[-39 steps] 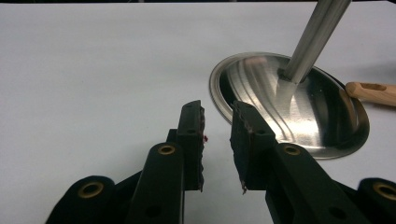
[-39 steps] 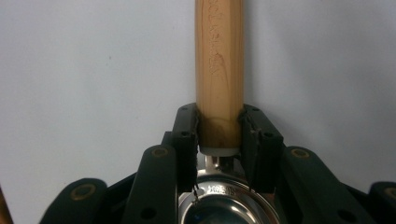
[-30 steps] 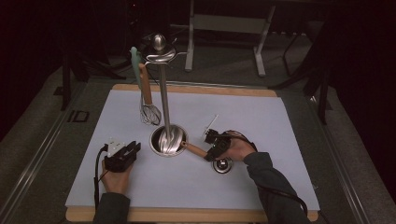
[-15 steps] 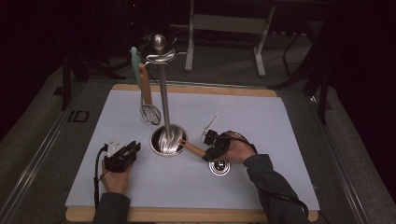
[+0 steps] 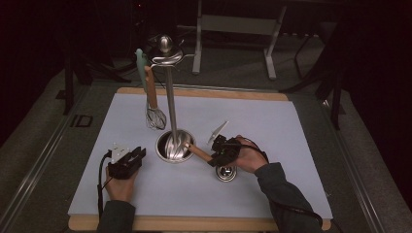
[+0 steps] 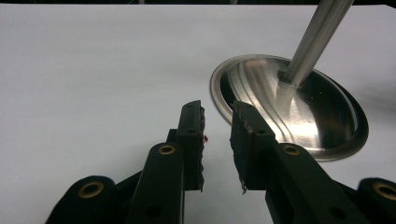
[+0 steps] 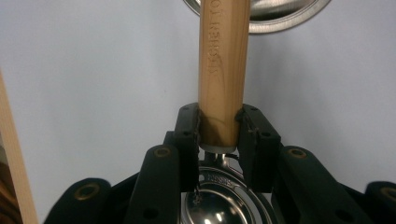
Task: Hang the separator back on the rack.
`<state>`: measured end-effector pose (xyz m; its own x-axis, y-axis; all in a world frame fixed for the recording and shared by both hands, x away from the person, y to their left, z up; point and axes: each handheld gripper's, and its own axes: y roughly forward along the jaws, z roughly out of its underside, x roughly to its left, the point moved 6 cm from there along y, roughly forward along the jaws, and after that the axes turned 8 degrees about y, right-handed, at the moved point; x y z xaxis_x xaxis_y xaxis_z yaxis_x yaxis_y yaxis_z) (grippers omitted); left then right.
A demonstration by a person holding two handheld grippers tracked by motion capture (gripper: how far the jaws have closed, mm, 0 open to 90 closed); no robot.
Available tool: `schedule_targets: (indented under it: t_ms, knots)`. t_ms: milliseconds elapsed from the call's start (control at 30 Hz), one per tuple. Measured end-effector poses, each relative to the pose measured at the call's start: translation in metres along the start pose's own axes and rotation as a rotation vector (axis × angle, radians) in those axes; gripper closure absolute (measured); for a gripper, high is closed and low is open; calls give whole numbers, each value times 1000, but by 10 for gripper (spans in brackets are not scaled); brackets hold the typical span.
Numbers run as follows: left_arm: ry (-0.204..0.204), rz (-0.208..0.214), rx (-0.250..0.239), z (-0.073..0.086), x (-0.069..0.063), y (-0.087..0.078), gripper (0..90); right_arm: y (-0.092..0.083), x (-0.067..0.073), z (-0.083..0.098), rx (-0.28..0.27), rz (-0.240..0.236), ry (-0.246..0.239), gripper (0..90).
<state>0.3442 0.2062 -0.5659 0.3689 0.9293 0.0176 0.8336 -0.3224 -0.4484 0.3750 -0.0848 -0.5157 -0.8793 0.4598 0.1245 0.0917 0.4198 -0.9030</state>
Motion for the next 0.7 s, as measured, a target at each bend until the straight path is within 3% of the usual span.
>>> schedule_targets:
  t_ms: [167, 700]
  knots:
    - [-1, 0, 0, 0, 0, 0, 741, -3, 2, 1, -3, 20, -11, 709]
    - [-5, 0, -2, 0, 0, 0, 741, -36, 15, -1, -150, 23, -45, 709]
